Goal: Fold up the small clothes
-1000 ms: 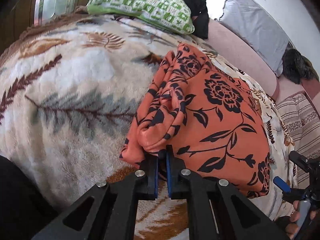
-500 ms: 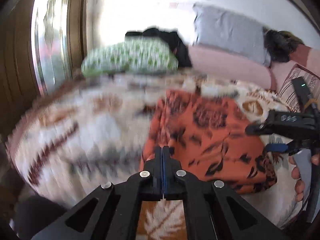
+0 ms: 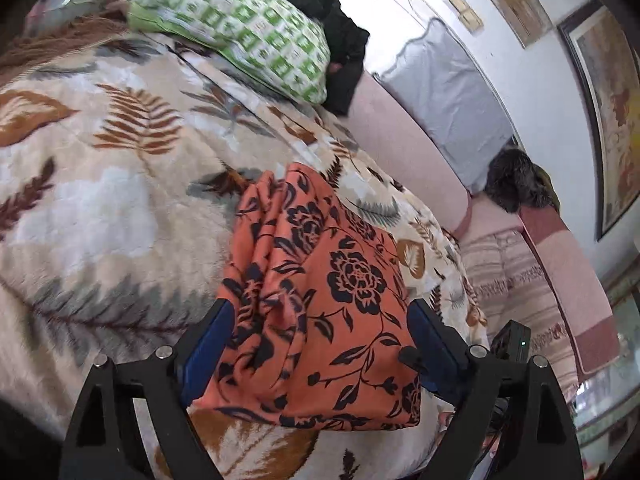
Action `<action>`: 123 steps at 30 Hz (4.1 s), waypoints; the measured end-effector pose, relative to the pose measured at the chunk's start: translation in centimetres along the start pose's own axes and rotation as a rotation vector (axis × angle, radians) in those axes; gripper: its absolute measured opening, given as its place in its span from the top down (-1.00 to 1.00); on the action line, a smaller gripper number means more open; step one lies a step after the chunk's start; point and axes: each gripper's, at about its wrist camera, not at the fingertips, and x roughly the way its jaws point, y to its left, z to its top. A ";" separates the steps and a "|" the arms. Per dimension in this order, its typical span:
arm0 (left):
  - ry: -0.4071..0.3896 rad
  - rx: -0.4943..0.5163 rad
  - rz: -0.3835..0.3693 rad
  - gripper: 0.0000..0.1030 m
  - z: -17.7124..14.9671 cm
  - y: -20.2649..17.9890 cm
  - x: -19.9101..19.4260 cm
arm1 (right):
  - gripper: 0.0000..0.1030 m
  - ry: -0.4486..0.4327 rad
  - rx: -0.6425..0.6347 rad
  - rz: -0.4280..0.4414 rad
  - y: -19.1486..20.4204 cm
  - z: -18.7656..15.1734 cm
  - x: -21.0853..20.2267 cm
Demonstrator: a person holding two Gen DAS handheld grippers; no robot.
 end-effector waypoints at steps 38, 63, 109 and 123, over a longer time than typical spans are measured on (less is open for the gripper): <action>0.096 0.047 -0.114 -0.30 5.2 1.7 7.1 | -0.94 0.004 -0.025 0.011 0.2 -0.2 -0.8; 0.238 0.289 0.031 0.70 7.7 -0.4 11.4 | -0.94 0.055 -0.086 -0.082 1.7 -0.6 0.4; 0.356 0.212 0.274 0.31 10.5 1.6 15.7 | -0.92 0.074 0.167 0.513 -0.8 0.6 3.1; 0.158 0.440 0.125 -0.28 4.0 -5.9 5.2 | -0.96 -0.066 0.202 0.478 -4.8 2.5 -2.1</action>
